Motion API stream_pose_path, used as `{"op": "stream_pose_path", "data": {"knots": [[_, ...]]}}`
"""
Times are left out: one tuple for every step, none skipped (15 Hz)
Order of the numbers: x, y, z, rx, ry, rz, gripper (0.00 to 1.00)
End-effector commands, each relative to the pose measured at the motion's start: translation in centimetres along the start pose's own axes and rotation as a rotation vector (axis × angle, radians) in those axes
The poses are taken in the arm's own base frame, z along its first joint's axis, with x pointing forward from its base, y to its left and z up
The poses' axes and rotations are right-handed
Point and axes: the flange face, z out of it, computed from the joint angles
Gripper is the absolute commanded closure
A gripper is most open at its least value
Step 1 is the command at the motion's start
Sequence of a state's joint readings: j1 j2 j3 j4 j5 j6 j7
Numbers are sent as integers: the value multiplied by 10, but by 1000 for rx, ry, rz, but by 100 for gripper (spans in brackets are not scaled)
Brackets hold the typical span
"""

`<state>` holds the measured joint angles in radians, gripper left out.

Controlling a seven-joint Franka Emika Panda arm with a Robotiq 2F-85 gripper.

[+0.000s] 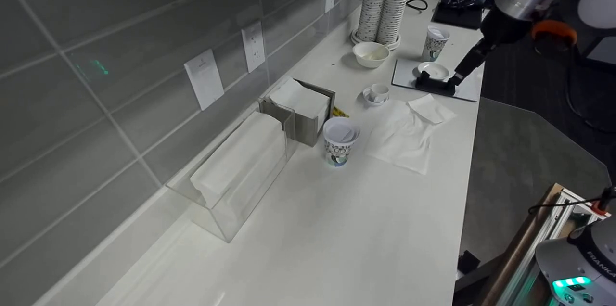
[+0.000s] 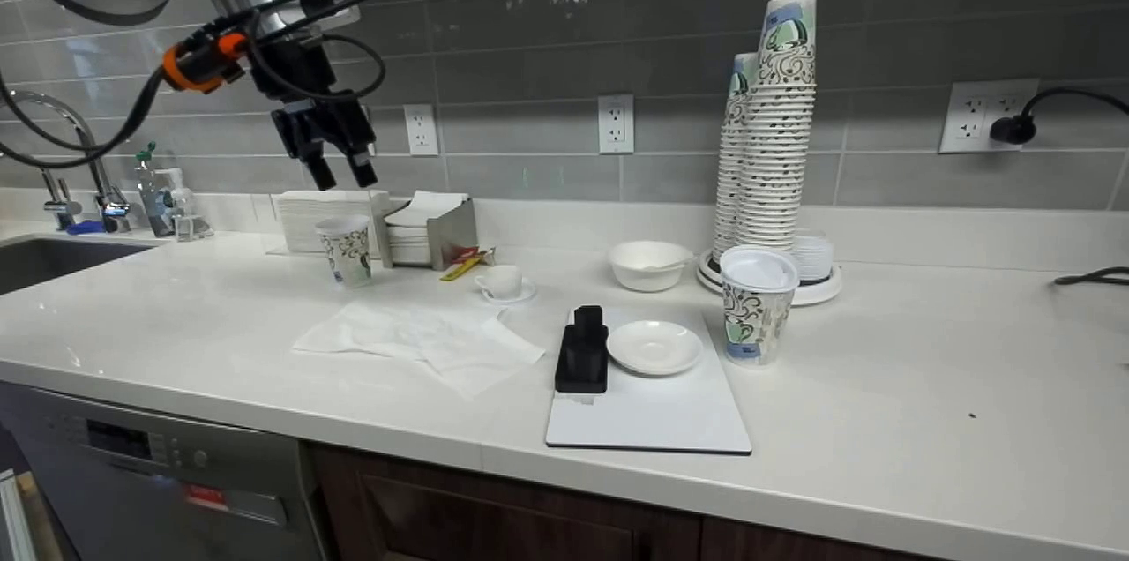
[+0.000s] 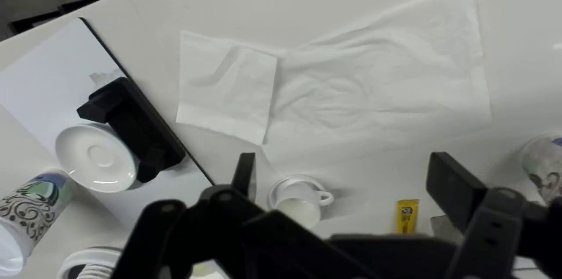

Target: Move the napkin on the right of the other napkin to the left and then unfold it

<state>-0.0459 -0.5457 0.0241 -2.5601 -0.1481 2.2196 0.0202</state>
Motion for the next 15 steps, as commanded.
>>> {"op": "stream_pose_path", "data": {"knots": [[22, 26, 30, -5, -39, 76, 0], [25, 33, 40, 12, -67, 105, 0], [29, 40, 49, 22, -90, 131, 0], [33, 47, 58, 27, -99, 165, 0], [38, 54, 65, 27, -82, 206, 0], [45, 61, 72, 34, -56, 221, 0], [52, 68, 79, 35, -32, 248, 0], [58, 76, 85, 37, -3, 271, 0], [62, 83, 94, 22, 14, 285, 0], [65, 89, 103, 29, 23, 304, 0], [68, 93, 112, 36, 23, 330, 0], [55, 84, 97, 24, 13, 277, 0], [57, 88, 105, 26, 14, 292, 0], [59, 91, 112, 27, 10, 299, 0], [61, 91, 115, 26, 7, 302, 0]]}}
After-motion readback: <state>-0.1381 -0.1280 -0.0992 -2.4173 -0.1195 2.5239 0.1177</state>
